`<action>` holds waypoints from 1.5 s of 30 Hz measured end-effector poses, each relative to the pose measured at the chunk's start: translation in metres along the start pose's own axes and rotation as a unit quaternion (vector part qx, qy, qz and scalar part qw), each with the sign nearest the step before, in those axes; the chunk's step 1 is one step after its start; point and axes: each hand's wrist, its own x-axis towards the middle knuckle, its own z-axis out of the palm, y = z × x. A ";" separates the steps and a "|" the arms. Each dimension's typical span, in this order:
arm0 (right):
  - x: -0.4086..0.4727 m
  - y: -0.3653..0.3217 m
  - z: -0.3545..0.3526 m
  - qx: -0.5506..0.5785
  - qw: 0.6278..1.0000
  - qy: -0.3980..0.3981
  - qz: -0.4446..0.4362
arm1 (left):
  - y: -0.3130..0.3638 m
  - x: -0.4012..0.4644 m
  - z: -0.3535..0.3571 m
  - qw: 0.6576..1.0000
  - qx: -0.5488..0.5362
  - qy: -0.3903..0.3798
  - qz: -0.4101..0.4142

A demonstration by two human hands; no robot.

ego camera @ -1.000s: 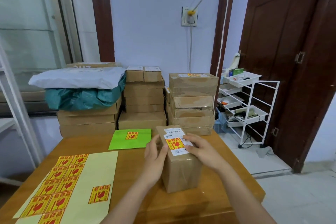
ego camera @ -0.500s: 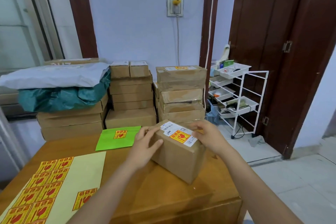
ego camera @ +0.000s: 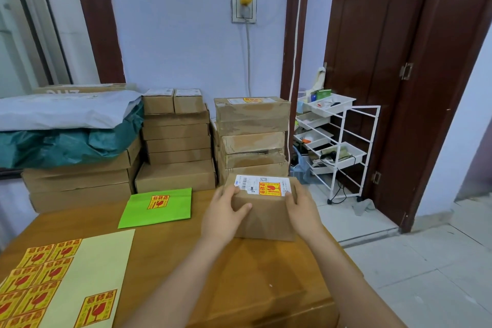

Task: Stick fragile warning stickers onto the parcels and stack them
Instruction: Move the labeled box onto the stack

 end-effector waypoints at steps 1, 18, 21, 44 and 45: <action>0.002 -0.001 0.000 0.023 1.000 0.003 0.021 | 0.001 0.002 0.001 1.000 0.007 -0.001 -0.001; 0.047 0.026 0.013 0.214 0.963 0.040 0.159 | -0.005 0.028 0.027 0.999 0.026 0.039 0.021; 0.056 0.033 0.014 0.212 0.963 0.038 0.160 | -0.006 0.031 0.031 0.999 0.025 0.045 0.006; 0.091 0.022 -0.004 -0.029 0.994 0.003 0.103 | -0.013 0.061 0.015 0.997 -0.025 -0.070 0.009; 0.091 0.018 -0.005 -0.077 0.993 0.012 0.086 | -0.013 0.062 0.011 0.996 -0.026 -0.081 0.013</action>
